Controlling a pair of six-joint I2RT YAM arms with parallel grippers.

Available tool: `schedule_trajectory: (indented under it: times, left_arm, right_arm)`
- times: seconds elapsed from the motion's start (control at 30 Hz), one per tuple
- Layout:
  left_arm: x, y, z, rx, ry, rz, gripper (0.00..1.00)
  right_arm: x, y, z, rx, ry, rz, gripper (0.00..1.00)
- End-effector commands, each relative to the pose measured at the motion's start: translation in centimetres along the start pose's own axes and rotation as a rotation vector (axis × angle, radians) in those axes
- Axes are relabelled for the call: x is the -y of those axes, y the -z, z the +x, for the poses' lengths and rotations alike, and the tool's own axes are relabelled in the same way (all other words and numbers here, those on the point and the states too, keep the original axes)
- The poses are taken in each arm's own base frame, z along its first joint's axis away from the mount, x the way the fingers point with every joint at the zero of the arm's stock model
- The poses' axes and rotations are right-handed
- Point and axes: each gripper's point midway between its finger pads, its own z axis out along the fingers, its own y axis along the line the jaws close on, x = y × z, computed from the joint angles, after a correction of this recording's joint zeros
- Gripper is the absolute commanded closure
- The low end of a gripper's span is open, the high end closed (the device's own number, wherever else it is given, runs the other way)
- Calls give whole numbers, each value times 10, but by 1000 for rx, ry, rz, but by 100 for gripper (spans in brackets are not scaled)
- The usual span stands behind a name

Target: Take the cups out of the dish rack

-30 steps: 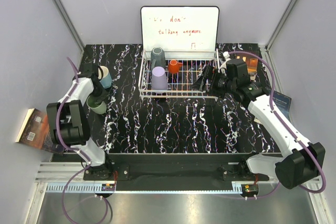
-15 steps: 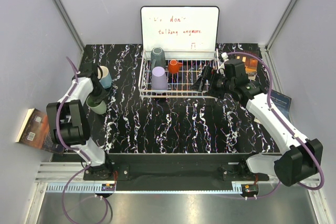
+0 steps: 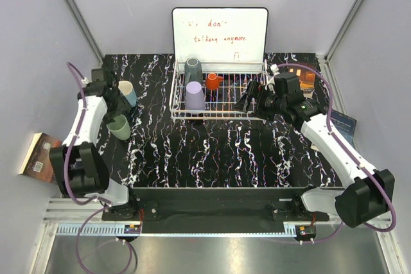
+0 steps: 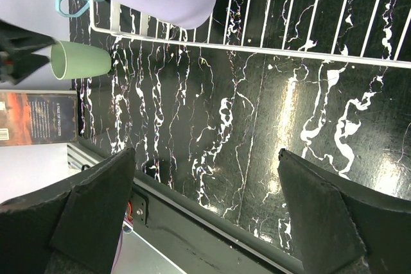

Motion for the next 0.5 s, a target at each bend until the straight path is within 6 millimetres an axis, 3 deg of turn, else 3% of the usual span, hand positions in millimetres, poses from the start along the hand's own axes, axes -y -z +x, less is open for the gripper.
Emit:
schedule_trajectory:
  times: [0.0,0.1,0.13,0.17,0.2,0.27,0.3,0.33,0.47]
  left_arm:
    - [-4,59,-39,183,90,12,30]
    - [1,96,-46,286,131,64,26]
    - [2,105,-46,309,133,76,22]
    - [4,119,-44,341,139,102,20]
    - [11,127,-40,358,117,124,17]
    - [16,134,-29,358,97,145,8]
    - [24,143,-21,364,72,183,7]
    - [26,145,-15,360,61,193,5]
    - [29,148,12,343,14,240,4]
  right_arm:
    - [-9,1,-7,19,45,-14,1]
    - [-15,-3,-9,21,101,24,2]
    - [-6,-9,-14,45,141,92,2]
    - [-13,-12,-5,27,188,110,2]
    - [-24,-10,-16,59,225,120,1]
    - [-19,-25,-12,18,279,193,1]
    - [-26,-26,-25,44,292,204,1]
    - [-19,-40,-24,16,306,238,0]
    - [-32,-58,-41,24,337,247,0]
